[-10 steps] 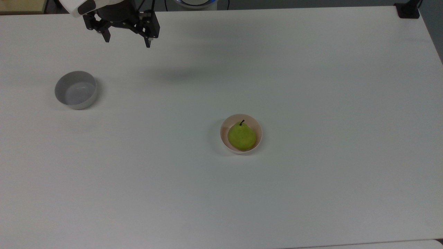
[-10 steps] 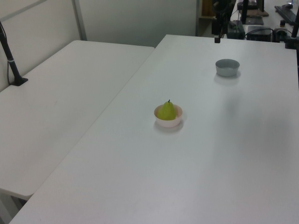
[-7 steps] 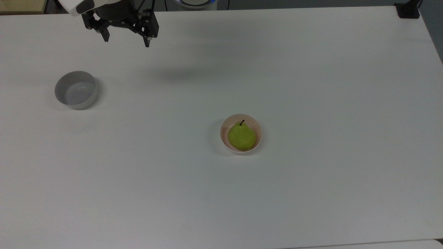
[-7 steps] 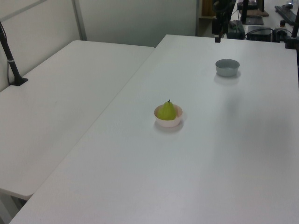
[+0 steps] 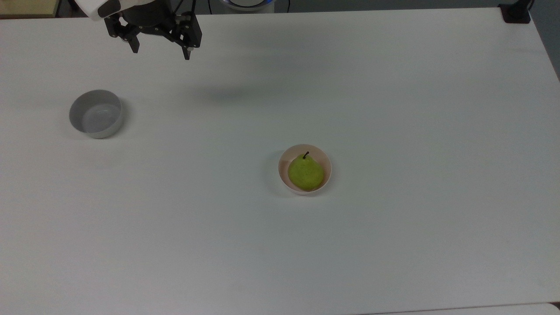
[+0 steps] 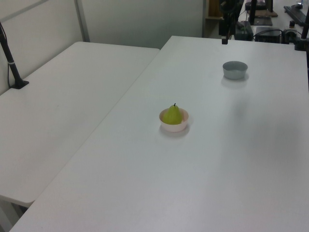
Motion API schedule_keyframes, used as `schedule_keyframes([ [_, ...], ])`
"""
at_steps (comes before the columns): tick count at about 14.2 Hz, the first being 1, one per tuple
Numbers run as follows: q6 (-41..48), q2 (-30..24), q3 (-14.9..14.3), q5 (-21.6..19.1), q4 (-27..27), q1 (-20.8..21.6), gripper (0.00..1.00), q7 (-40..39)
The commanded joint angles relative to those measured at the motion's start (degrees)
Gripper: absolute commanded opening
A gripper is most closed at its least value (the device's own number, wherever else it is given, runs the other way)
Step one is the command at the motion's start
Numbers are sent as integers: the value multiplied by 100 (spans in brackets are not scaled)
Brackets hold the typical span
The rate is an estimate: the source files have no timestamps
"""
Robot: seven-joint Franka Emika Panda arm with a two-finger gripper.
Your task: Pick up a pear from the bowl
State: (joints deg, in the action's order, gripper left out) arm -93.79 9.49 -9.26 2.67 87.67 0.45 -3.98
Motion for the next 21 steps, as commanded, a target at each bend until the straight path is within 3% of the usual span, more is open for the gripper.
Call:
schedule_keyframes([
  [1, -8, -52, 3, 67, 101, 78, 100, 46],
  [3, 18, -26, -40, 85, 101, 253, 100, 46],
  [7, -296, 220, -734, 33, 92, 1052, 100, 55],
  [10, -447, 290, -761, -177, 84, 1535, 100, 257],
  [12, -605, 509, -761, -415, -240, 1834, 100, 528],
  [16, -1351, 957, -761, -680, -469, 2580, 100, 1643],
  [21, -1782, 1765, -744, -662, -576, 2767, 100, 1936],
])
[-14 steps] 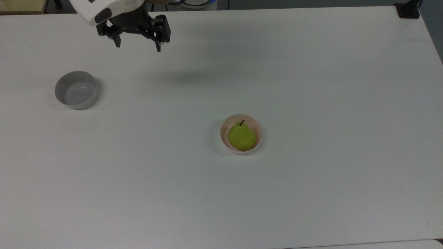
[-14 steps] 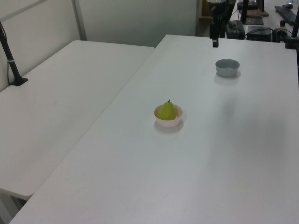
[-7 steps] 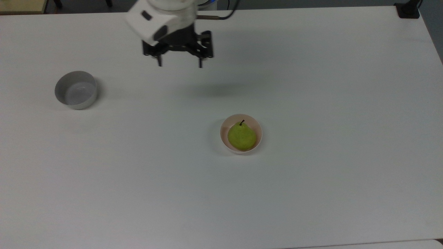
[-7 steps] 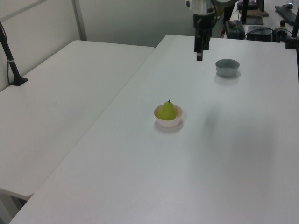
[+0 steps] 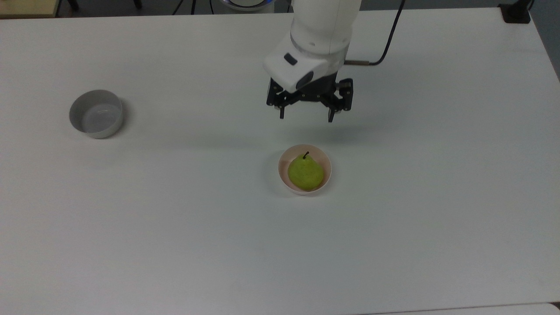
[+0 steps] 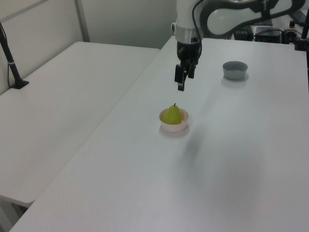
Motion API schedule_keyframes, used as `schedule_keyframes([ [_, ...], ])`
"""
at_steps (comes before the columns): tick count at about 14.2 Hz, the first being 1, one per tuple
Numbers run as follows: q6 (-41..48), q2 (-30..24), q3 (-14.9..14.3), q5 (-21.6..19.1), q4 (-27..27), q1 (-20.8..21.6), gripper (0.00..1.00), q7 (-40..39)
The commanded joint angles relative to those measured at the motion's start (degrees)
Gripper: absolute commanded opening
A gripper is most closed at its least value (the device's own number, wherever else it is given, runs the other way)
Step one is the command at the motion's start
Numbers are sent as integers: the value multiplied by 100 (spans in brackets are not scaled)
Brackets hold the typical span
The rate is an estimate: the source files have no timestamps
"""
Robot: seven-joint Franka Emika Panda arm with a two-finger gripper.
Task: Pick up a pear from the bowl
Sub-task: 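Move the open gripper over the green pear in the pink bowl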
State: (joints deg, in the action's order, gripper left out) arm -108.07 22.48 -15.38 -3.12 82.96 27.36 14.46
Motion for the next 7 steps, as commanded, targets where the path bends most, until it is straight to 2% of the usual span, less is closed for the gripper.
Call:
schedule_keyframes([
  [1, -468, 598, -132, -66, -96, 50, 100, 101],
  [7, -899, 1178, -115, -48, -87, 67, 100, 109],
])
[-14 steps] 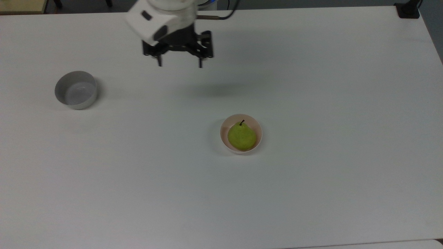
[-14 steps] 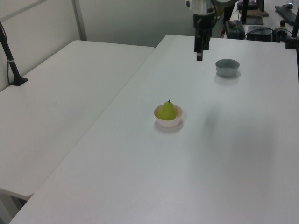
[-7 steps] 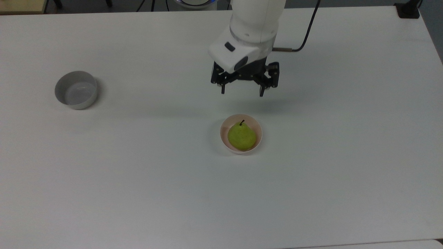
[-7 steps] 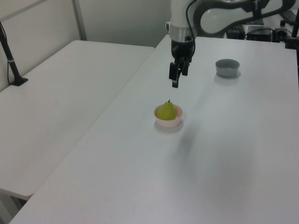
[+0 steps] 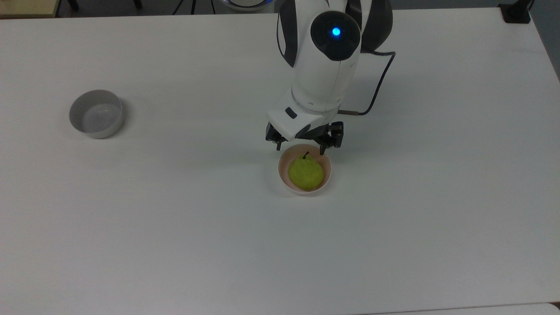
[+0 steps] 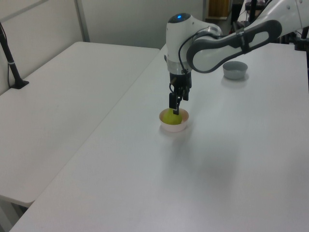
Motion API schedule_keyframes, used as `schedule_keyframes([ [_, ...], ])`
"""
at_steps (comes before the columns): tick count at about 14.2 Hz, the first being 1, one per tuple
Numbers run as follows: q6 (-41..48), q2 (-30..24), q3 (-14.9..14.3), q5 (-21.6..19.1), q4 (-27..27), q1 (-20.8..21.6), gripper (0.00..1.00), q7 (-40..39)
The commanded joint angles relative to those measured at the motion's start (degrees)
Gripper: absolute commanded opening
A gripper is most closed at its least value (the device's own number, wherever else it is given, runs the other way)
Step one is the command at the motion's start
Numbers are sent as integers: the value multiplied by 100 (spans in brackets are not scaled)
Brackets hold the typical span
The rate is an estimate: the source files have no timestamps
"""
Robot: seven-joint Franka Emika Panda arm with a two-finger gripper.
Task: Pick up a pear from the bowl
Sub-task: 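Lower the gripper around the pear and close on it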
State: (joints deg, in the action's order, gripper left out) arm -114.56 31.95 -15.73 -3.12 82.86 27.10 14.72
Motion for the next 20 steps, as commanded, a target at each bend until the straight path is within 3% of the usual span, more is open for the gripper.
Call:
schedule_keyframes([
  [1, -338, 302, -80, -58, -86, 102, 100, 153],
  [13, -954, 681, -44, -31, -104, 155, 99, 347],
  [14, -954, 716, -44, -31, -104, 155, 94, 339],
  [18, -954, 716, -44, -40, -104, 173, 51, 356],
  [20, -954, 707, -44, -40, -104, 173, 36, 356],
])
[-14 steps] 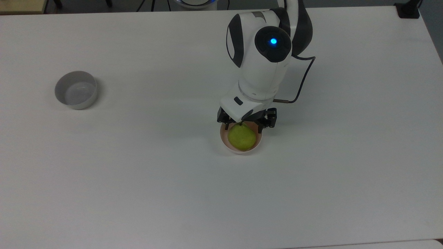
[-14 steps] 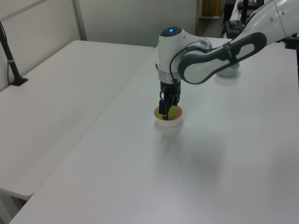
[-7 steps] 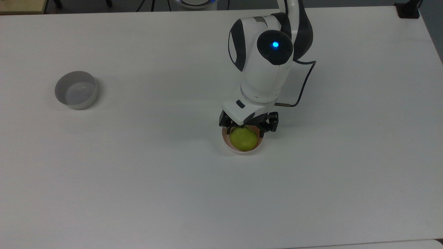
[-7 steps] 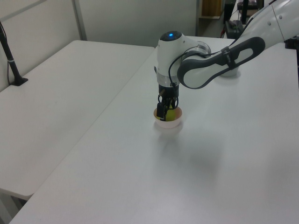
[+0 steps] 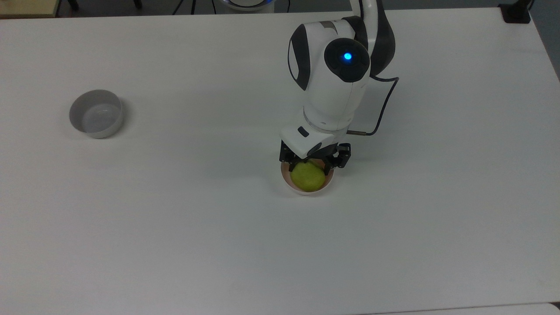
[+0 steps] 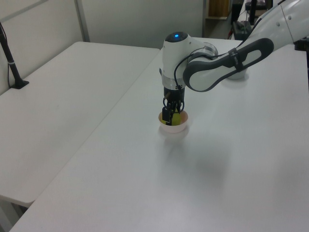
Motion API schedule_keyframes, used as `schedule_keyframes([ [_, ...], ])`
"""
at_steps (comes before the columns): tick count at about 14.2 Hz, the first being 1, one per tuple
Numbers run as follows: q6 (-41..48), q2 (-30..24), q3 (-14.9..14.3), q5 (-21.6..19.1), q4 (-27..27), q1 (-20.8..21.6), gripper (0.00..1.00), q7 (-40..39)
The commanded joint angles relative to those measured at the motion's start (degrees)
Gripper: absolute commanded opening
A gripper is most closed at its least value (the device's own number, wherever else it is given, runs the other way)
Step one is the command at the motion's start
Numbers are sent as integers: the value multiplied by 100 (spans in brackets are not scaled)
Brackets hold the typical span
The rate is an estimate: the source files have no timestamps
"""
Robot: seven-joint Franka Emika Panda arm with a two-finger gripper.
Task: Pick up a pear from the bowl
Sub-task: 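Lower the gripper around the pear and close on it, then lift the pear up out of the pink bowl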
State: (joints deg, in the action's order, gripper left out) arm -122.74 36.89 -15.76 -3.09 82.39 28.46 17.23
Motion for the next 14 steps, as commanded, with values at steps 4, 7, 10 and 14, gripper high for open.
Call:
schedule_keyframes([
  [4, -66, -119, -50, -60, -56, 72, 25, 123],
  [7, 4, -594, -50, -51, -30, 20, 25, 97],
  [10, 522, -1033, -42, -42, 5, -112, 25, -61],
  [14, 1541, -1780, 2, -60, 154, -489, 25, -824],
])
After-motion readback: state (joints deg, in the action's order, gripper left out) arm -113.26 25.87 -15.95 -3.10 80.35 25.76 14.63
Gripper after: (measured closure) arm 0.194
